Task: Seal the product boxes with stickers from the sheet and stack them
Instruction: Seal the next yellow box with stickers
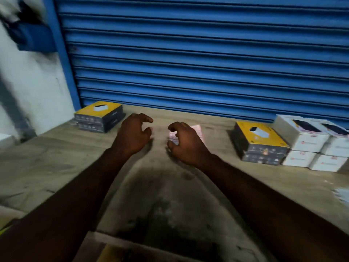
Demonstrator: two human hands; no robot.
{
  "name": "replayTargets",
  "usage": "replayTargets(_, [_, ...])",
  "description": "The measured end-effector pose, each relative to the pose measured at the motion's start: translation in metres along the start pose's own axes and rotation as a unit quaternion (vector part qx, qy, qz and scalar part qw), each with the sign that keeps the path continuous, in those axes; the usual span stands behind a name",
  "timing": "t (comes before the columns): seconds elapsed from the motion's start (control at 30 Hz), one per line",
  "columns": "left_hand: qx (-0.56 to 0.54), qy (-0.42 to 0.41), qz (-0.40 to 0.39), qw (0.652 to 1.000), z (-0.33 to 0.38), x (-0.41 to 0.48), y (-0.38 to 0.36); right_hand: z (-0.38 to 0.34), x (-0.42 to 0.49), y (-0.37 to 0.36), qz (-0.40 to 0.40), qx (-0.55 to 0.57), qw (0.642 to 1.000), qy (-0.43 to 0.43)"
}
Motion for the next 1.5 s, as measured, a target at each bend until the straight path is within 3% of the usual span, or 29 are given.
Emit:
replayTargets(0.23, [0.119,0.093,0.079,0.985,-0.096,0.019,0.07,-0.067,0.078,-0.098,-0.051,0.078,0.996,-0.005])
replayTargets(0.5, [0.061,0.136,0.098,0.984,-0.171,0.041,0.089,-0.09,0.138,-0.152,-0.065,0.085,0.994,-0.001])
replayTargets(0.7, [0.004,0.082,0.084,0.993,-0.188,0.06,0.084,-0.091,0.149,-0.176,-0.05,0.094,0.994,0.01])
replayTargets(1.07, [-0.064,0.03,0.124,0.99,-0.157,0.044,0.07,-0.064,0.132,-0.152,0.088,0.115,0.989,-0.027])
replayTargets(1.5, [-0.053,-0.073,0.157,0.984,-0.123,0.017,0.062,-0.049,0.102,-0.127,0.189,0.198,0.962,-0.021])
Point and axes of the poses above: each hand's wrist, its own x-axis towards the middle knuckle, its own y-axis out of the back of the hand, z = x × y, the point moved 5 cm from there along x, towards the middle knuckle, and after that the axes turned 5 degrees about y, right-handed, at the moved point
